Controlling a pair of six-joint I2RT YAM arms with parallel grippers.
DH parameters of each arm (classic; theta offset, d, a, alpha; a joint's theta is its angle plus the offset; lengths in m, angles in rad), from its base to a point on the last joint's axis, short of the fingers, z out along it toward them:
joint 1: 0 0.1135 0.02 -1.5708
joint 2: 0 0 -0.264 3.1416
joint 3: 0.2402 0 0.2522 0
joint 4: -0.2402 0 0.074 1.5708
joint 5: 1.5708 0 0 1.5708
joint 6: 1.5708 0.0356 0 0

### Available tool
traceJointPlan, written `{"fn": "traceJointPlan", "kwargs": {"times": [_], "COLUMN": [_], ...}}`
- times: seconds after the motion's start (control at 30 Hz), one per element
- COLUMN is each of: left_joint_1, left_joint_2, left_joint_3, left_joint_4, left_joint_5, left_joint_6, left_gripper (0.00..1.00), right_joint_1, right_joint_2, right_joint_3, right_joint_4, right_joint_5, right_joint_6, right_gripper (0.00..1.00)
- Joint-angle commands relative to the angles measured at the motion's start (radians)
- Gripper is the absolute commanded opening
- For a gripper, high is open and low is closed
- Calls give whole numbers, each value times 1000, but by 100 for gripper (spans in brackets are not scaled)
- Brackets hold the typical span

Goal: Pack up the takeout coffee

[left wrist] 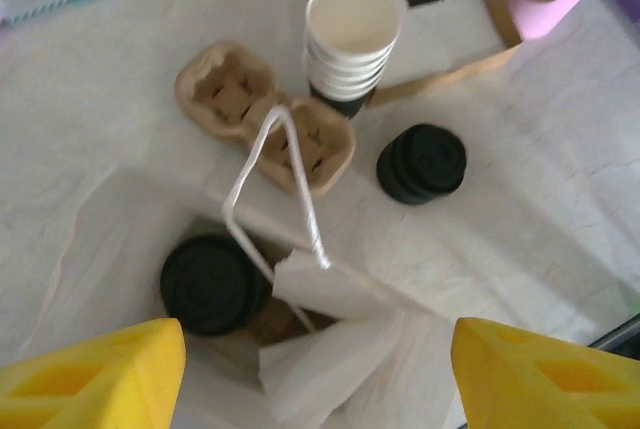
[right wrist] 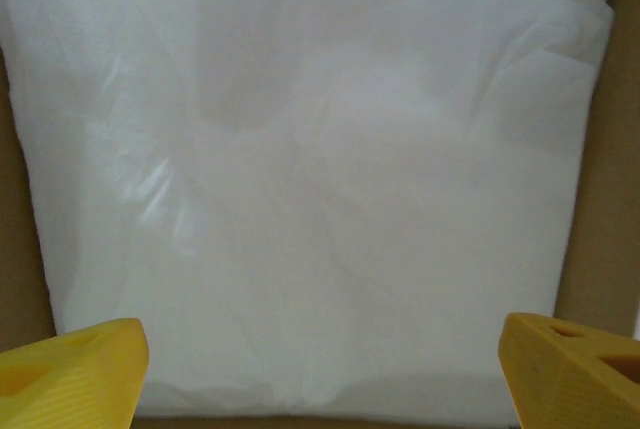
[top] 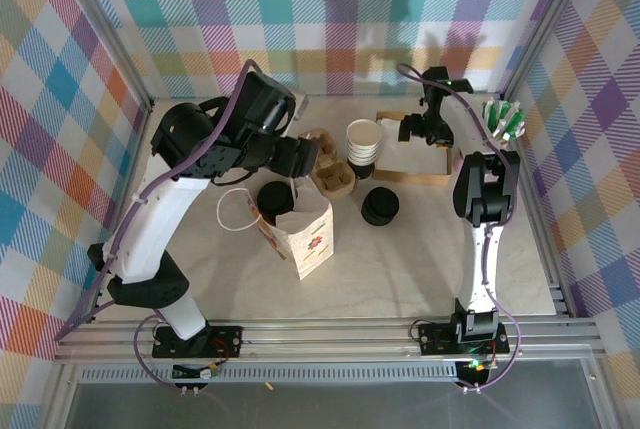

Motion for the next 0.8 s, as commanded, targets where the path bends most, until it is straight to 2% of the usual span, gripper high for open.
{"fn": "traceJointPlan", "kwargs": {"times": [0.0,0.3,0.43,0.5,0.63,0.77], "left_joint_1": [-12,-9,-4,-2,-1,2], "left_joint_2": [-13,12,19,18,-5,-33], "left_joint_3": [-8,-27,-28,-30,-70,-124], "left_joint_4": [-137,-193,-212,-222,-225,-205], "left_joint_5": [-19,-12,-6,-4,-12,-11], "left_joint_6": [-46,-31,-36,-42,-61,-71], "left_gripper": [71,74,74,74,74,74], "right_joint_1": [4,11,19,21,22,23], "right_joint_2": [60,167,222,234,225,207], "right_joint_3": [79,145,203,217,219,219], "right_joint_4": [-58,-50,-86,-100,-112,-119], "right_joint_5": [-16,-49,-26,-9,19,25], "right_joint_6": [-7,-10,-26,-30,-44,-60], "right_gripper": [90,90,88,83,61,49]}}
